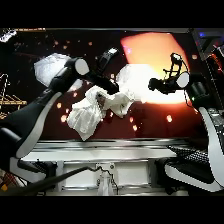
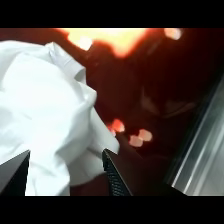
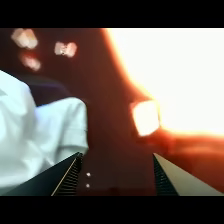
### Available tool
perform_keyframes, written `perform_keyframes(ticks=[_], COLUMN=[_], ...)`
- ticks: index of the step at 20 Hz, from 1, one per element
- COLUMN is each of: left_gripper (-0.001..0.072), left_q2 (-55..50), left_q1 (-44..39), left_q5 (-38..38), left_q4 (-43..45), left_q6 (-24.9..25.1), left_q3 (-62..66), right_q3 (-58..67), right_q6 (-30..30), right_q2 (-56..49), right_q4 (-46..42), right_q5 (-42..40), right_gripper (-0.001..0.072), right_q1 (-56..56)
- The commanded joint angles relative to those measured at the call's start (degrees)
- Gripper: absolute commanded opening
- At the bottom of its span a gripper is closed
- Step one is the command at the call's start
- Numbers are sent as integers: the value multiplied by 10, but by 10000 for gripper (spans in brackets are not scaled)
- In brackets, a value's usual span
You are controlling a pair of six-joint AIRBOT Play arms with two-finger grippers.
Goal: Fold the clothes and pants, and hang the long-sleeved shirts on hangers.
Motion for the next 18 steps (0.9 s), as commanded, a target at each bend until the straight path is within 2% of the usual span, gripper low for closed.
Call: perform_keyframes(ticks=[1,4,7,8,9,10,15,16,18], left_gripper=[502,502,496,370,76,12,10,10,10], left_q2=[-56,-81,-100,-104,-106,-103,1,28,76], left_q1=[-14,-16,-21,-22,-22,-19,26,35,46], left_q5=[3,3,4,6,7,7,28,32,37], left_q4=[8,-41,-45,-48,-53,-61,-70,-70,-70], left_q6=[-11,9,9,9,9,7,7,7,9], left_q3=[19,19,19,19,19,19,19,19,19], right_q3=[-43,-45,-45,-45,-45,-45,-121,-154,-226], right_q6=[6,6,6,6,6,6,3,8,8], right_q2=[37,73,105,115,124,133,186,199,225], right_q4=[-12,-12,-12,-10,-11,-11,-8,12,106], right_q5=[-21,-20,-17,-14,-8,0,34,26,-12], right_gripper=[533,533,532,532,532,532,529,529,529], right_q1=[-6,-6,-6,-6,-6,-6,8,15,36])
